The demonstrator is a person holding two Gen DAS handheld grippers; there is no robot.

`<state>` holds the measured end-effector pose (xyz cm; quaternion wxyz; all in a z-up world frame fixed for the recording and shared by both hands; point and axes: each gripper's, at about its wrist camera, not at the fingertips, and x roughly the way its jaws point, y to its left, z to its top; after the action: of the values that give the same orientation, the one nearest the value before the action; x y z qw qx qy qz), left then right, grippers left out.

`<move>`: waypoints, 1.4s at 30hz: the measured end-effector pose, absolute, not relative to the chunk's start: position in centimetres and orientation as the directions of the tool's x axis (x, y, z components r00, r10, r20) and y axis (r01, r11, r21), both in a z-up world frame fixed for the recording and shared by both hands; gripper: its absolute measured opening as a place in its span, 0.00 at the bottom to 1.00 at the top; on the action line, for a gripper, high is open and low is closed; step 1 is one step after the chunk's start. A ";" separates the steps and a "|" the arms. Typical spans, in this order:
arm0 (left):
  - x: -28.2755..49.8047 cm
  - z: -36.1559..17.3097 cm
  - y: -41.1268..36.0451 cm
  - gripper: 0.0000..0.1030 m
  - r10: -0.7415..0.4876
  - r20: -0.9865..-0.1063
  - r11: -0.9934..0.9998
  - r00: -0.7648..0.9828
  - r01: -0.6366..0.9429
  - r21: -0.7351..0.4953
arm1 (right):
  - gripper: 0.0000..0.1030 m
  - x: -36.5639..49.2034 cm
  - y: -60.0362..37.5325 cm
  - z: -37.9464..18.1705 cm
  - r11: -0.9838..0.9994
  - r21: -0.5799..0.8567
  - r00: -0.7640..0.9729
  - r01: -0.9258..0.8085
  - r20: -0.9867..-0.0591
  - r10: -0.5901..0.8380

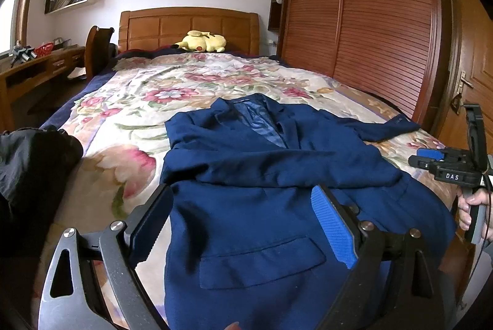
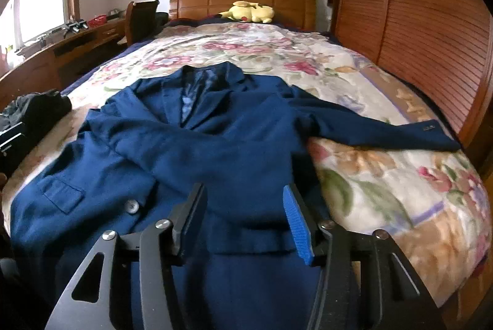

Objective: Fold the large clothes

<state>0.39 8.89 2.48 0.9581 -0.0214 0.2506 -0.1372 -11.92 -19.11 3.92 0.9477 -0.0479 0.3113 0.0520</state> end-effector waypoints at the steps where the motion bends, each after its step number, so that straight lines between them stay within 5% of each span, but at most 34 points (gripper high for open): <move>1: 0.4 2.4 8.8 0.89 -0.274 -0.476 0.961 0.836 0.254 -0.107 | 0.52 -12.1 -19.4 4.1 0.990 -0.069 0.803 -0.124 -0.593 0.059; 14: 1.5 1.9 7.0 0.89 -0.265 -0.501 0.962 0.824 0.263 -0.078 | 0.52 -3.1 -20.8 3.1 0.990 -0.088 0.731 -0.113 -0.682 0.022; 23: 2.2 0.9 7.5 0.89 -0.226 -0.533 0.971 0.815 0.232 -0.057 | 0.52 4.7 -21.9 0.0 0.992 0.057 0.615 -0.110 -0.780 0.113; 24: 2.3 0.9 7.6 0.89 -0.222 -0.535 0.972 0.815 0.228 -0.057 | 0.48 5.4 -22.0 -0.4 0.990 0.078 0.597 -0.116 -0.791 0.133; 26: 2.4 0.8 7.8 0.89 -0.217 -0.535 0.973 0.816 0.221 -0.058 | 0.21 6.1 -21.7 -0.3 0.986 0.082 0.593 -0.147 -0.790 0.154; 30: 2.4 0.8 8.0 0.89 -0.209 -0.534 0.976 0.819 0.211 -0.058 | 0.05 6.7 -20.9 1.3 0.980 0.022 0.650 -0.198 -0.746 0.148; 37: 2.4 0.9 8.4 0.89 -0.199 -0.529 0.979 0.825 0.196 -0.062 | 0.04 4.2 -21.6 8.3 0.989 -0.032 0.857 -0.141 -0.504 0.106; 42: 2.1 0.9 8.6 0.89 -0.196 -0.526 0.979 0.828 0.194 -0.059 | 0.04 1.3 -21.7 9.0 0.980 -0.064 0.877 -0.188 -0.460 0.138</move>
<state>2.14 8.58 0.91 0.9559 -0.0017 0.2754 -0.1019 1.26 -21.73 8.96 0.9674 -0.0532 0.2329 0.0843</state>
